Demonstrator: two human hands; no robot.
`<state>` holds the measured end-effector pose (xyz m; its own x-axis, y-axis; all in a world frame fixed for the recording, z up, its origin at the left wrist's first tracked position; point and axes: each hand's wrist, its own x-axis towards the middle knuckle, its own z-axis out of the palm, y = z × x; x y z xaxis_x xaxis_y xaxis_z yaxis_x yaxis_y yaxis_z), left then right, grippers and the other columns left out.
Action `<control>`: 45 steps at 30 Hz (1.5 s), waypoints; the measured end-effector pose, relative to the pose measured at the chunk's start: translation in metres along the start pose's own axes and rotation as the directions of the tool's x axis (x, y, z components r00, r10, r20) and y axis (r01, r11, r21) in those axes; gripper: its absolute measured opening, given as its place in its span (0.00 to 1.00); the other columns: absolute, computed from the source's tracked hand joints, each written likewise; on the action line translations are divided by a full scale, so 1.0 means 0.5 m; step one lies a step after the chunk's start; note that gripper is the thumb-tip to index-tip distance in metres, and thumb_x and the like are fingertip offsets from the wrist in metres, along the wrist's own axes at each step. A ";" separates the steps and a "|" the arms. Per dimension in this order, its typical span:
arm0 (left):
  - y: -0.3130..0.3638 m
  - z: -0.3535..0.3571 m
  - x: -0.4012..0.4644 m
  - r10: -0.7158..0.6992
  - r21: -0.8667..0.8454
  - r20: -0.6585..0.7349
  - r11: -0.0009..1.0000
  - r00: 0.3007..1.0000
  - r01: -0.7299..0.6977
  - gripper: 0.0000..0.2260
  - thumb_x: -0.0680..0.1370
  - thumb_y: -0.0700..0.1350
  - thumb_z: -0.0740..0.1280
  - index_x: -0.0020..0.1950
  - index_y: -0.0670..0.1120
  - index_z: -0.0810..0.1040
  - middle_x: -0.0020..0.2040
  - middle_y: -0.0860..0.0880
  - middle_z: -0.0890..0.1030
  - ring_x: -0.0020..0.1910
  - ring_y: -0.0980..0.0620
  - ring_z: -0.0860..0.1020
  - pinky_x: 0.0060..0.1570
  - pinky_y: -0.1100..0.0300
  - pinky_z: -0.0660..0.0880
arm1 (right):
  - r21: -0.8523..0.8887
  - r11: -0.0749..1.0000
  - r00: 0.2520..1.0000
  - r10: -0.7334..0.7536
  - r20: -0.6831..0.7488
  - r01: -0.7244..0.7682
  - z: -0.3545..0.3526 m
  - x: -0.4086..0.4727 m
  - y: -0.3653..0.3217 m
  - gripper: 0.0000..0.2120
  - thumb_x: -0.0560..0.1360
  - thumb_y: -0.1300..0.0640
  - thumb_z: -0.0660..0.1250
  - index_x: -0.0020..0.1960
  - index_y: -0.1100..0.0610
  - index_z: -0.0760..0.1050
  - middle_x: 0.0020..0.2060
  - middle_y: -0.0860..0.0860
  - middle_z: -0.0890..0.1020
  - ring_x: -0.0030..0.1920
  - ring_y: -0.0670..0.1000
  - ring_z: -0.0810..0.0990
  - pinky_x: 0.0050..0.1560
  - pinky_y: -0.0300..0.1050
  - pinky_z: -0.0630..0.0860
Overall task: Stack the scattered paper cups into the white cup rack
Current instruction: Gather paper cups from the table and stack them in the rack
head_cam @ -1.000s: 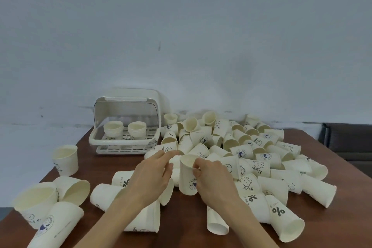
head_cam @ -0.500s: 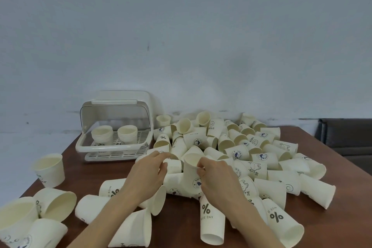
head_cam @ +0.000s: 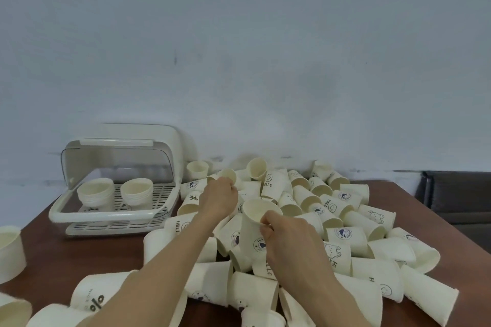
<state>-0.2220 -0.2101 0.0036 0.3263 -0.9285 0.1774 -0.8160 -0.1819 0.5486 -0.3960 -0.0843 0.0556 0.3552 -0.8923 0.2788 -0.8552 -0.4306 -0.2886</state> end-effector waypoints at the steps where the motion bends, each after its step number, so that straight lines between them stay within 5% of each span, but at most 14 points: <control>1: 0.007 0.013 0.021 -0.035 -0.011 0.002 0.999 0.999 0.035 0.12 0.78 0.46 0.57 0.53 0.45 0.78 0.54 0.45 0.79 0.54 0.43 0.75 0.46 0.53 0.72 | 0.009 1.000 1.000 -0.006 -0.004 0.006 -0.002 0.006 0.001 0.09 0.81 0.54 0.52 0.49 0.52 0.70 0.40 0.49 0.78 0.43 0.54 0.75 0.44 0.50 0.73; 8: 0.035 0.057 0.103 -0.149 0.080 0.003 0.986 0.989 0.148 0.07 0.78 0.46 0.62 0.52 0.45 0.75 0.55 0.44 0.79 0.57 0.43 0.75 0.55 0.51 0.70 | 0.036 0.999 1.000 -0.007 -0.016 0.008 -0.005 0.041 0.003 0.09 0.82 0.53 0.50 0.50 0.50 0.68 0.41 0.47 0.75 0.45 0.53 0.74 0.47 0.50 0.72; 14: 0.036 0.075 0.114 -0.185 0.099 -0.050 0.977 0.982 0.189 0.09 0.75 0.38 0.62 0.53 0.46 0.75 0.54 0.46 0.79 0.57 0.45 0.75 0.50 0.56 0.68 | 0.014 1.000 1.000 0.007 -0.024 -0.007 0.005 0.059 0.013 0.09 0.82 0.52 0.50 0.51 0.50 0.68 0.41 0.47 0.74 0.45 0.51 0.74 0.46 0.47 0.71; 16: 0.041 0.072 0.114 -0.167 0.123 -0.063 0.977 0.984 0.173 0.09 0.75 0.38 0.63 0.54 0.46 0.74 0.54 0.46 0.78 0.56 0.44 0.75 0.54 0.54 0.69 | 0.011 1.000 0.999 0.016 -0.030 -0.016 0.010 0.061 0.016 0.09 0.82 0.52 0.50 0.51 0.50 0.69 0.41 0.47 0.73 0.45 0.52 0.74 0.46 0.48 0.71; 21: 0.053 0.045 0.107 -0.074 0.117 -0.092 0.990 0.993 0.084 0.05 0.77 0.38 0.61 0.44 0.46 0.72 0.50 0.45 0.80 0.51 0.44 0.77 0.41 0.56 0.68 | -0.007 0.999 0.996 0.052 -0.065 -0.053 0.013 0.061 0.025 0.09 0.82 0.50 0.50 0.50 0.50 0.69 0.42 0.48 0.76 0.44 0.52 0.74 0.43 0.48 0.70; 26: 0.060 -0.011 0.080 0.103 0.192 -0.149 0.979 0.983 -0.074 0.07 0.78 0.41 0.59 0.46 0.45 0.76 0.49 0.44 0.80 0.50 0.42 0.77 0.40 0.56 0.68 | -0.004 0.998 0.993 0.062 -0.102 -0.063 0.011 0.055 0.021 0.10 0.82 0.51 0.52 0.48 0.51 0.69 0.41 0.48 0.77 0.42 0.52 0.74 0.41 0.48 0.70; 31: 0.047 -0.079 0.033 0.229 0.242 -0.173 0.953 0.958 -0.184 0.06 0.78 0.42 0.58 0.41 0.47 0.70 0.44 0.44 0.79 0.46 0.41 0.77 0.38 0.55 0.69 | 0.026 0.999 0.992 0.050 -0.117 -0.048 -0.003 0.042 -0.006 0.09 0.82 0.51 0.52 0.49 0.50 0.70 0.41 0.47 0.78 0.43 0.51 0.74 0.38 0.47 0.65; 35: 0.027 -0.132 -0.014 0.282 0.269 -0.205 0.937 0.937 -0.223 0.08 0.80 0.45 0.56 0.45 0.46 0.73 0.39 0.47 0.73 0.44 0.42 0.76 0.38 0.55 0.65 | 0.044 0.999 0.990 0.027 -0.140 -0.021 -0.014 0.038 -0.030 0.10 0.81 0.52 0.53 0.48 0.51 0.72 0.40 0.47 0.78 0.43 0.52 0.75 0.41 0.49 0.72; 45: -0.069 -0.249 -0.168 0.338 0.345 -0.260 0.908 0.905 -0.240 0.13 0.82 0.50 0.52 0.52 0.48 0.75 0.41 0.47 0.80 0.41 0.44 0.77 0.36 0.54 0.66 | 0.033 0.998 0.981 -0.051 -0.187 0.058 -0.020 0.015 -0.098 0.10 0.81 0.52 0.54 0.47 0.51 0.73 0.38 0.47 0.79 0.41 0.51 0.76 0.42 0.49 0.74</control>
<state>-0.1618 -0.0853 0.0716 0.1435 -0.8174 0.5579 -0.9833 -0.0542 0.1736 -0.3550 -0.0686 0.0812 0.3214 -0.8282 0.4590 -0.8203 -0.4857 -0.3019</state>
